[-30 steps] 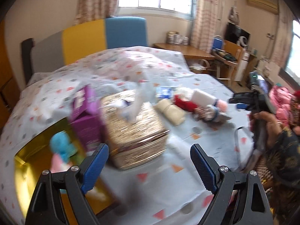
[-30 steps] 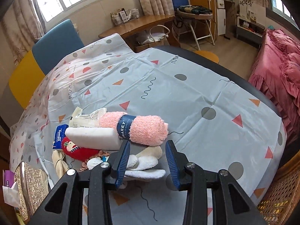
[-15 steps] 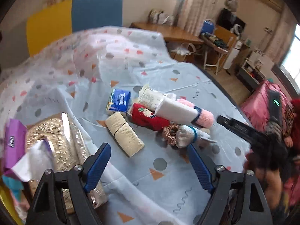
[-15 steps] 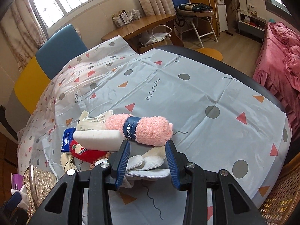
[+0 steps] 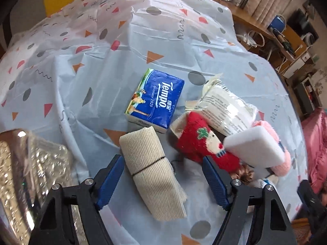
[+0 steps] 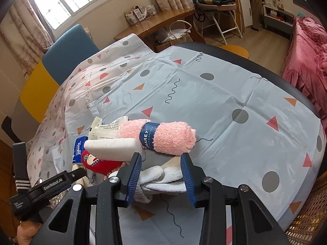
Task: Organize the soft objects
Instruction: 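Grasp the beige mesh bundle with the left gripper, then drop the beige bundle in the tray with left gripper while right grasps white glove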
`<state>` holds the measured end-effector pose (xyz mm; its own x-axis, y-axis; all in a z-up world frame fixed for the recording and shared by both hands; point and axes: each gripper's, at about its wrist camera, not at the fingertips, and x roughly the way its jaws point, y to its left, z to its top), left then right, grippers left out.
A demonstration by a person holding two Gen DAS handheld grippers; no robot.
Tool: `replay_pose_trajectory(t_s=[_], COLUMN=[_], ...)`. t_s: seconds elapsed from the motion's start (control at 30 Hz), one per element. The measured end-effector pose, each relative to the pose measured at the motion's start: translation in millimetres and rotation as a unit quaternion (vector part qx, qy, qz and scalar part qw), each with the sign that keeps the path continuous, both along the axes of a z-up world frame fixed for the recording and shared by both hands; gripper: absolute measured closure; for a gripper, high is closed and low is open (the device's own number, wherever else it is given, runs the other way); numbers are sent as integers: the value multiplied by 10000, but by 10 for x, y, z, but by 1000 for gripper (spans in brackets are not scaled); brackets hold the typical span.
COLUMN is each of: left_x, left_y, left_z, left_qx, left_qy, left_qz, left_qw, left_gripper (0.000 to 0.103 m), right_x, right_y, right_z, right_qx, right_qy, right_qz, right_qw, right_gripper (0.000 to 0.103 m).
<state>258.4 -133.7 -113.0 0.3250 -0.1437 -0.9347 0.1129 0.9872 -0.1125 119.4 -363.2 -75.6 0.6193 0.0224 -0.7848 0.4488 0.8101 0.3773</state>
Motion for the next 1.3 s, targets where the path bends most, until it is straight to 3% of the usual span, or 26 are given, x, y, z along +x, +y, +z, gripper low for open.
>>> replay_pose_trajectory(t_s=[0.13, 0.2, 0.33, 0.53, 0.77, 0.87, 1.0, 1.07, 1.13, 1.2, 1.27, 1.3], left_x=[17, -52, -238, -499, -704, -797, -906, -945, -949, -914, -860, -808], left_y=[22, 20, 55, 46, 157, 230, 298, 300, 273, 228, 212, 216], left_z=[-179, -155, -132, -64, 150, 233, 366, 431, 486, 541, 616, 663], left_qx=[-48, 50, -61, -273, -406, -485, -535, -550, -586, -593, -605, -628], left_qy=[166, -70, -152, -172, -323, -353, -480, -560, -607, -639, -687, -710], left_qz=[-57, -207, -389, -614, -787, -844, -973, -1051, -1136, -1226, -1254, -1239], left_qw=[9998, 9997, 9991, 9976, 9956, 9946, 9927, 9914, 9899, 9886, 9879, 9878], left_gripper=[71, 81, 81, 81, 81, 81, 81, 81, 81, 81, 81, 81], right_x=[10, 25, 109, 274, 290, 295, 223, 169, 153, 194, 258, 290], right_y=[-1, -9, 44, 293, 460, 589, 839, 959, 1116, 1215, 1217, 1220], right_z=[-19, -31, -113, -292, -344, -356, -171, -37, 20, -54, -186, -256], right_qx=[27, 50, 114, 21, 461, 871, 38, -810, -1752, -2328, -2591, -2516], right_qy=[25, 40, 203, 701, 797, 843, 762, 668, 672, 827, 1024, 1068], right_qz=[20, 41, 322, 921, 1562, 2087, 2462, 2519, 2735, 2953, 3042, 3103], right_qw=[10000, 10000, 9992, 9933, 9834, 9704, 9662, 9620, 9434, 9229, 9110, 9105], right_gripper=[63, 63, 60, 44, 44, 44, 43, 41, 38, 37, 37, 37])
